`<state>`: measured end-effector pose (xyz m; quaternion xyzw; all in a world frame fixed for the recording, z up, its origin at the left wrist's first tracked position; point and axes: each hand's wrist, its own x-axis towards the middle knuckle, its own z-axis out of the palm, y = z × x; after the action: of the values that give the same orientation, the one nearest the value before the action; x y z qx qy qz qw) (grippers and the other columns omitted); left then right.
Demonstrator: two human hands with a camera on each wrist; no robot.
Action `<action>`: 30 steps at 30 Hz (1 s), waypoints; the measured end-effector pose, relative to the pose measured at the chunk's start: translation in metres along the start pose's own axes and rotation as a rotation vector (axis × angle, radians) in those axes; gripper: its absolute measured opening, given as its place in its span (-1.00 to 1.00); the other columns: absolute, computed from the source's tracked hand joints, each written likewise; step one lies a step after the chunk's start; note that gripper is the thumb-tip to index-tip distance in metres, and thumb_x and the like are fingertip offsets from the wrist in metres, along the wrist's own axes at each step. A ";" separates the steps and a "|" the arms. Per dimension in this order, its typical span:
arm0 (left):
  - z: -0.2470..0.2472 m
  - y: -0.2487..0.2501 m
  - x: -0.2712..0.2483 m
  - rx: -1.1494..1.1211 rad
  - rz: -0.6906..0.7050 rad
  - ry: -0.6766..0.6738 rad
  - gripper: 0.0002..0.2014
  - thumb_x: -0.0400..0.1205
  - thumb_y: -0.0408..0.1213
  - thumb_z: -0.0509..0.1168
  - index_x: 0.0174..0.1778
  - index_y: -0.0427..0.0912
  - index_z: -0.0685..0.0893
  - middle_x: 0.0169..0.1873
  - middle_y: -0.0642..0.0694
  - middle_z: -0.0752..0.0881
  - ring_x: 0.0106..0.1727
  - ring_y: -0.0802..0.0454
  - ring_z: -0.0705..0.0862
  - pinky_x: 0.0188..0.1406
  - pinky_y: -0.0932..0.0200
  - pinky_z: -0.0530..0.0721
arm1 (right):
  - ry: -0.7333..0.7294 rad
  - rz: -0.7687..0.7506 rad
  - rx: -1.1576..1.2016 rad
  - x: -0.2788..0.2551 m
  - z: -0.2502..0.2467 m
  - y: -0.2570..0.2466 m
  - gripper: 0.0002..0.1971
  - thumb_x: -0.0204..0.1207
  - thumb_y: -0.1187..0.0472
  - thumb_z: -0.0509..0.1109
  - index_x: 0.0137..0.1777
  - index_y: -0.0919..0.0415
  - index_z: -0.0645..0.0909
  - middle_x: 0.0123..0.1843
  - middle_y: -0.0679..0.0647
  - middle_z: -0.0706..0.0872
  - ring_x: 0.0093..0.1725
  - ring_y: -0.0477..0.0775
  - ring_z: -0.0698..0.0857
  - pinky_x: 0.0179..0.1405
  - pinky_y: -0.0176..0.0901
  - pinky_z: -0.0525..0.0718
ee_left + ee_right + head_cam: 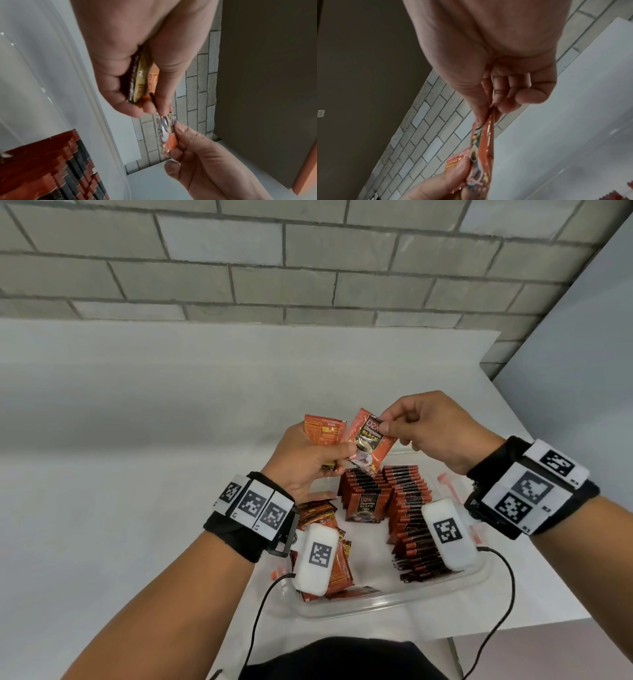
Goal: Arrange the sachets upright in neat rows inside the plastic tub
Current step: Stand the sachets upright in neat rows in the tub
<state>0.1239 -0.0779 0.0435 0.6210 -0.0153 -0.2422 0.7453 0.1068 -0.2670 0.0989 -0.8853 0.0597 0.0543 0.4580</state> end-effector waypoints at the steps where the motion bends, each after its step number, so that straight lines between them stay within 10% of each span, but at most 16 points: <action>1: -0.002 0.001 0.000 -0.014 0.002 0.018 -0.87 0.48 -0.45 0.48 -0.12 -0.24 0.69 -0.36 -0.13 0.70 -0.43 0.07 0.62 -0.36 0.19 0.69 | 0.018 -0.005 -0.006 0.000 -0.002 0.001 -0.91 0.47 0.27 0.50 -0.22 0.09 0.69 -0.42 -0.06 0.66 -0.46 -0.14 0.51 -0.45 -0.36 0.44; 12: -0.020 0.008 -0.004 -0.200 -0.040 0.075 -0.92 0.62 -0.23 0.37 -0.06 -0.15 0.64 -0.33 -0.08 0.72 -0.37 0.05 0.67 -0.27 0.15 0.71 | -0.459 -0.057 -0.725 -0.010 0.025 0.012 -0.93 0.43 0.20 0.54 -0.18 0.11 0.69 -0.31 -0.14 0.71 -0.25 -0.10 0.70 -0.24 -0.32 0.61; 30: -0.019 0.008 -0.007 -0.239 0.000 0.035 -0.89 0.62 -0.34 0.35 0.04 -0.15 0.70 -0.30 -0.08 0.73 -0.33 0.04 0.68 -0.23 0.15 0.71 | -0.474 -0.205 -1.249 -0.009 0.060 0.027 -0.91 0.47 0.36 0.28 -0.14 0.26 0.62 -0.31 0.06 0.52 -0.36 0.10 0.54 -0.52 -0.23 0.37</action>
<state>0.1266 -0.0566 0.0483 0.5320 0.0264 -0.2315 0.8141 0.0911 -0.2328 0.0445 -0.9492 -0.1695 0.2277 -0.1361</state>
